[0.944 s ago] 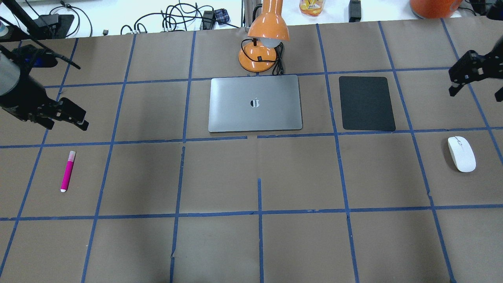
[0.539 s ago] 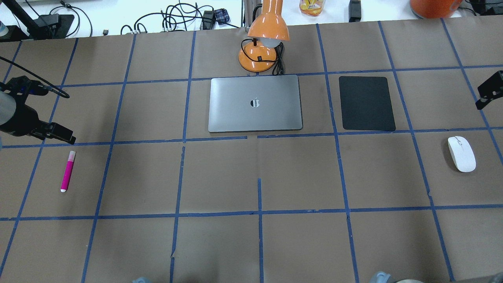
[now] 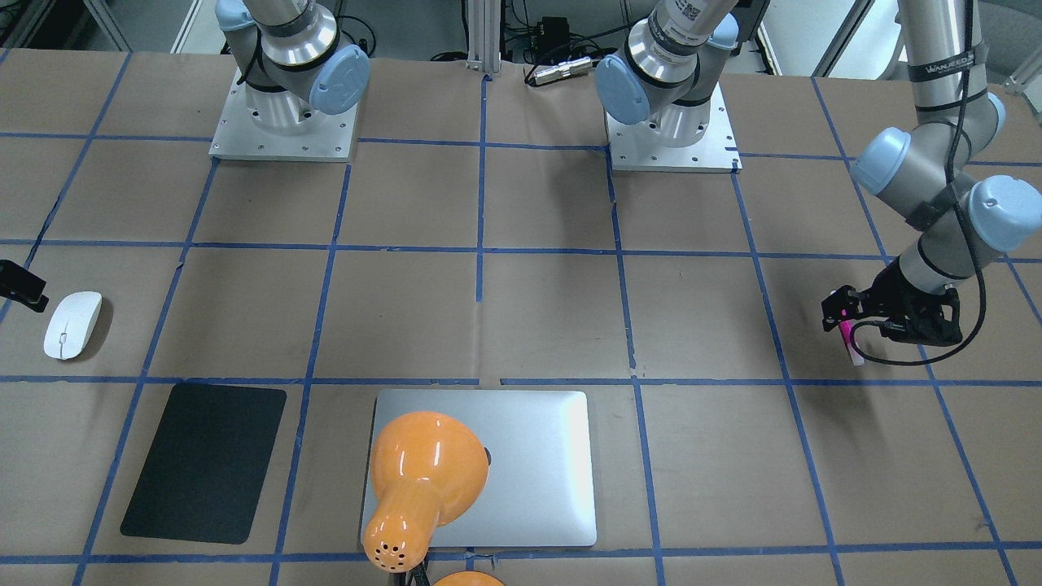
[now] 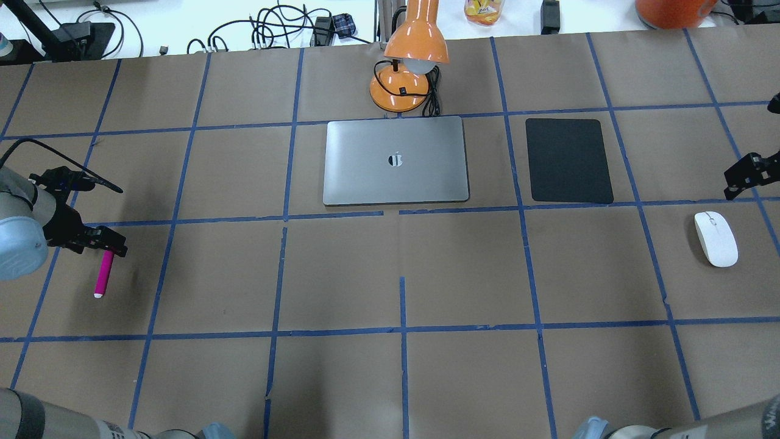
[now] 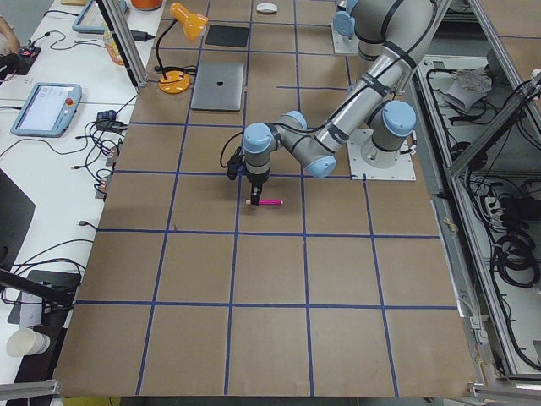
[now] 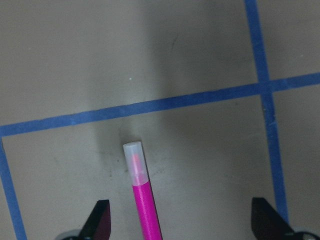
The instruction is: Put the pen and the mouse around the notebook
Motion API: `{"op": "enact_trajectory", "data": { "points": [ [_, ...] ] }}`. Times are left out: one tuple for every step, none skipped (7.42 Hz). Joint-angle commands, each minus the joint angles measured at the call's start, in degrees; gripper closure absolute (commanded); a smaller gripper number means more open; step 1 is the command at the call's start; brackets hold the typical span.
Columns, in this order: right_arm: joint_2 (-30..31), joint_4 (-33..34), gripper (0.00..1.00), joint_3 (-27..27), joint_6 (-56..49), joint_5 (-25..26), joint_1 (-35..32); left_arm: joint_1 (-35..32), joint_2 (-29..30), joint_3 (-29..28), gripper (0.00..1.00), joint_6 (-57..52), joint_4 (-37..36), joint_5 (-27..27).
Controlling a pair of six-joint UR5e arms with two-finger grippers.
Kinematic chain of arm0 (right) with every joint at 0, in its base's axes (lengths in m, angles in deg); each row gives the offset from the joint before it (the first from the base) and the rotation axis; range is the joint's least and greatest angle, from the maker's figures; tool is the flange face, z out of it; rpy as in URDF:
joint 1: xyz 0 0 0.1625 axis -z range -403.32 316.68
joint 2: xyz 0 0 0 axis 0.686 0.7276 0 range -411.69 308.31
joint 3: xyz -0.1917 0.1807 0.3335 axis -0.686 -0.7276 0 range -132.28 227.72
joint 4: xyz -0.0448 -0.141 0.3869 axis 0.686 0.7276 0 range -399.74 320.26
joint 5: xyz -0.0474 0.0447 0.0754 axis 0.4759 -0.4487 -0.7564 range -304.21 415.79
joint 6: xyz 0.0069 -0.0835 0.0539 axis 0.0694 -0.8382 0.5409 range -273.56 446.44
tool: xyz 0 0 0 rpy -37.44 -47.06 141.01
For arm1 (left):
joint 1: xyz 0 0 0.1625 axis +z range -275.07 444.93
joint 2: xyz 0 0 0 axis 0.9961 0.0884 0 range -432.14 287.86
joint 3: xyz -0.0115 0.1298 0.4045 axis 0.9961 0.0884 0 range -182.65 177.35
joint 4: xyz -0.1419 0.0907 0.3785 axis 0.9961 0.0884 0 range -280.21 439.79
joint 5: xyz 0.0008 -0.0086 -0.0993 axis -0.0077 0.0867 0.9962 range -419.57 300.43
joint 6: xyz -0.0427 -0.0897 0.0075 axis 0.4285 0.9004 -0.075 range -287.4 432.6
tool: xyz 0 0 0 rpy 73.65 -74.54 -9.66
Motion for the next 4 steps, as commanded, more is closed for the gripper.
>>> {"op": "enact_trajectory", "data": {
  "points": [
    [-2.0, 9.4, 0.00, 4.1, -3.4, -0.4, 0.0, 1.1, 1.5, 0.2, 0.42, 3.6, -0.6, -0.1],
    [-3.1, 11.4, 0.00, 4.6, -3.7, -0.4, 0.0, 1.1, 1.6, 0.2, 0.65, 3.8, -0.6, -0.1],
    [-4.4, 11.5, 0.00, 4.6, -3.3, -0.5, 0.0, 1.1, 1.5, 0.3, 0.90, 3.8, -0.6, -0.2],
    [-6.4, 11.5, 0.00, 4.5, -2.9, -0.5, 0.0, 1.1, 1.5, 0.3, 1.00, 4.1, -0.6, -0.2]
  ]
}}
